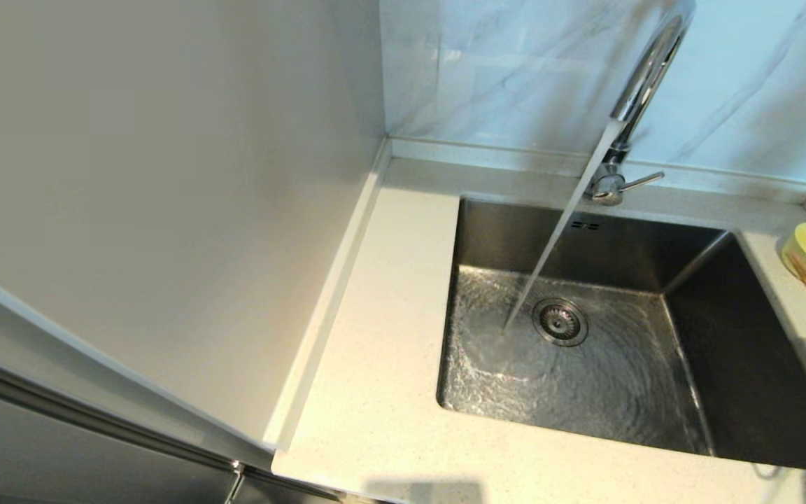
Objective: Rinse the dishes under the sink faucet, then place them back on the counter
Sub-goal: Rinse the chopsticks
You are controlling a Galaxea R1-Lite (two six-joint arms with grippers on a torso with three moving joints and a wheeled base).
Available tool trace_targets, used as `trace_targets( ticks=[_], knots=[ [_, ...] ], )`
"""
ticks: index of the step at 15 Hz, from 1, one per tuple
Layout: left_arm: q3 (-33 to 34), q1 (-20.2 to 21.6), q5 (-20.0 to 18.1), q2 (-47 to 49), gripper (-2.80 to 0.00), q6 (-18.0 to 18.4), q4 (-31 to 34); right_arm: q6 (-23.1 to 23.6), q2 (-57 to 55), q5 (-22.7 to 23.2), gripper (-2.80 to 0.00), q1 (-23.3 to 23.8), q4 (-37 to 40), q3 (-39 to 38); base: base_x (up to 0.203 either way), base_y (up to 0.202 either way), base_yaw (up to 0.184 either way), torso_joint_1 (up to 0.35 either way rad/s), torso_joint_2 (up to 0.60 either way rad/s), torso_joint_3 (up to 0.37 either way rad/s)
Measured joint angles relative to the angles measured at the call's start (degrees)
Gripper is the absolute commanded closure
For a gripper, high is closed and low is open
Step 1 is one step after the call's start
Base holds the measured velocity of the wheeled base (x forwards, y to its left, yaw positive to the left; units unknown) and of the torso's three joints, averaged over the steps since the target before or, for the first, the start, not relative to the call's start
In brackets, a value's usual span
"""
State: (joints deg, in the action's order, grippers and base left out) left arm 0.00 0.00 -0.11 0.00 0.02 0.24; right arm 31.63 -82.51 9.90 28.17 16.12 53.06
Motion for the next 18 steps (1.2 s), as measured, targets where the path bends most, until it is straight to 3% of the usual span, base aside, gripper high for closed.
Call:
trace_targets(
  ticks=[5, 8, 12, 18],
  knots=[
    [0.0, 0.0, 0.0, 0.0, 0.00, 0.0, 0.0, -5.2, 1.5, -13.7, 0.00, -24.3, -0.1, 2.6, 0.000, 0.000, 0.000, 0.000, 0.00, 0.000],
    [0.0, 0.0, 0.0, 0.0, 0.00, 0.0, 0.0, -10.2, 0.0, -21.4, 0.00, -35.0, -0.3, 5.6, 0.000, 0.000, 0.000, 0.000, 0.00, 0.000],
    [0.0, 0.0, 0.0, 0.0, 0.00, 0.0, 0.0, -12.5, -3.9, -25.4, 0.00, -40.9, -8.2, 6.5, 0.000, 0.000, 0.000, 0.000, 0.00, 0.000],
    [0.0, 0.0, 0.0, 0.0, 0.00, 0.0, 0.0, -12.5, -6.6, -26.1, 0.00, -44.4, -9.2, 7.0, 0.000, 0.000, 0.000, 0.000, 0.00, 0.000]
  ],
)
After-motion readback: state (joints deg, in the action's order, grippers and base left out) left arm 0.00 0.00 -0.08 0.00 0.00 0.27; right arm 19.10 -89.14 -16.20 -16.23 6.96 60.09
